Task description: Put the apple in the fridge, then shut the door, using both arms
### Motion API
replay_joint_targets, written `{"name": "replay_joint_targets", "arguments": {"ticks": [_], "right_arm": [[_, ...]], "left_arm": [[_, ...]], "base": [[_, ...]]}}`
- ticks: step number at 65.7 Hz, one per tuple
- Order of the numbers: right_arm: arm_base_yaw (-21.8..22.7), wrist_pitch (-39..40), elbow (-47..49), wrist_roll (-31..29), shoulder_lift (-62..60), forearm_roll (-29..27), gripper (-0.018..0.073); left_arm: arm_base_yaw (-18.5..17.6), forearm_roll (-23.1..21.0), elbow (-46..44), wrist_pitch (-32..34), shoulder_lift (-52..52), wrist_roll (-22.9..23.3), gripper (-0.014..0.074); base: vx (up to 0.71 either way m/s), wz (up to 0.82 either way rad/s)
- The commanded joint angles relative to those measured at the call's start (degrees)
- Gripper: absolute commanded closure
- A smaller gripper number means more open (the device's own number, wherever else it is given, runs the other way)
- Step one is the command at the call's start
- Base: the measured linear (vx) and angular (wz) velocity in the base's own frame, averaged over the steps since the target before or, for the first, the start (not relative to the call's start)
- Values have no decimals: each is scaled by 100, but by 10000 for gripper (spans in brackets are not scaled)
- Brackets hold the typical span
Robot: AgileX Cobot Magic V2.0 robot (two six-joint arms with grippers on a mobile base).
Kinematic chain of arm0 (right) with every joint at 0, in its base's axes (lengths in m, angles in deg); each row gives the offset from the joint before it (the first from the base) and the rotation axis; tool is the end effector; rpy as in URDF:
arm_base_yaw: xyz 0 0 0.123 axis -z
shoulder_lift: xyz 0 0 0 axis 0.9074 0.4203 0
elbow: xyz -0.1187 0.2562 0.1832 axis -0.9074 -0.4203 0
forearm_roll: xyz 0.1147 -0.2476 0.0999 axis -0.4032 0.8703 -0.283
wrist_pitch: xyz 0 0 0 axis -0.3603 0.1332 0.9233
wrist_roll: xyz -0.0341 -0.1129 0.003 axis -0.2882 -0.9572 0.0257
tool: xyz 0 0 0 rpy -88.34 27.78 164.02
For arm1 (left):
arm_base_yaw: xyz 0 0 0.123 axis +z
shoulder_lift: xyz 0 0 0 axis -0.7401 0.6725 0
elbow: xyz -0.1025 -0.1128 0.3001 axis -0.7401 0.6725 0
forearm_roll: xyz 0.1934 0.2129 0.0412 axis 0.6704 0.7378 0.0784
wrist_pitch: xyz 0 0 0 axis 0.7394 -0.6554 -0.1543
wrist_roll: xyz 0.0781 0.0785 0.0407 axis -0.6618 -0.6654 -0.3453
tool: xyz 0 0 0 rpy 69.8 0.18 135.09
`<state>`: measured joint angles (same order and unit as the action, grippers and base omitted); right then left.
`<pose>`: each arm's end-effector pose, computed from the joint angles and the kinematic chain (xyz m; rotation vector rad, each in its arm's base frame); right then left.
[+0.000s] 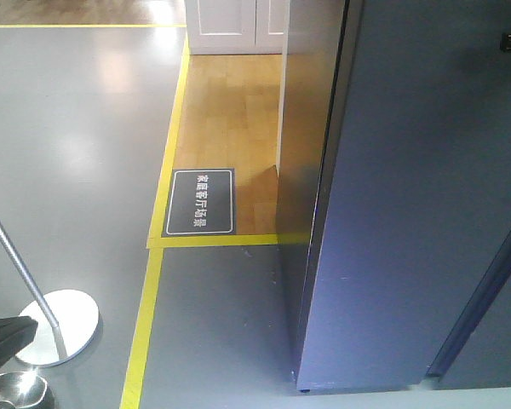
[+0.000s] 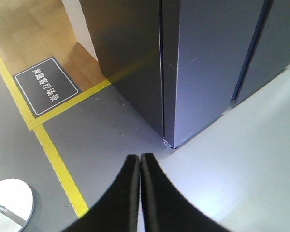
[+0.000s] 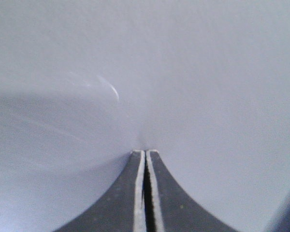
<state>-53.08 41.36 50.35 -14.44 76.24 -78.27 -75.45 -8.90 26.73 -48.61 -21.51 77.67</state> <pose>0.5041 -0.1074 0.3875 0.1044 1.7768 -0.2151 0.1211 -0.0636 0.2962 0.5674 2.0894 -0.2524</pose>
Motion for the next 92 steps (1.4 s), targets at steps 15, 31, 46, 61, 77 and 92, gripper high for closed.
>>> {"name": "replay_joint_targets", "arguments": {"ticks": [15, 31, 46, 61, 77, 92], "right_arm": [[-41, -127, 334, 316, -251, -28, 563], [-41, -1360, 327, 308, -761, -124, 563], [-73, -2784, 327, -44, -1184, -151, 563], [-517, -4236, 321, -655, -1615, -231, 563], [-1142, -4285, -522, -437, -2333, -189, 563], [-1374, -4143, -1768, -182, -3247, 135, 563]], "left_arm": [[-14, 0, -148, 386, 6, 61, 603], [-14, 0, -148, 387, 6, 61, 603], [-14, 0, -148, 381, 6, 61, 603], [-14, 0, -148, 381, 6, 61, 603], [-14, 0, -148, 386, 6, 61, 603], [-14, 0, -148, 386, 6, 61, 603]], "base": [[0, -1], [0, 0], [0, 0], [0, 0], [0, 0], [0, 0]]}}
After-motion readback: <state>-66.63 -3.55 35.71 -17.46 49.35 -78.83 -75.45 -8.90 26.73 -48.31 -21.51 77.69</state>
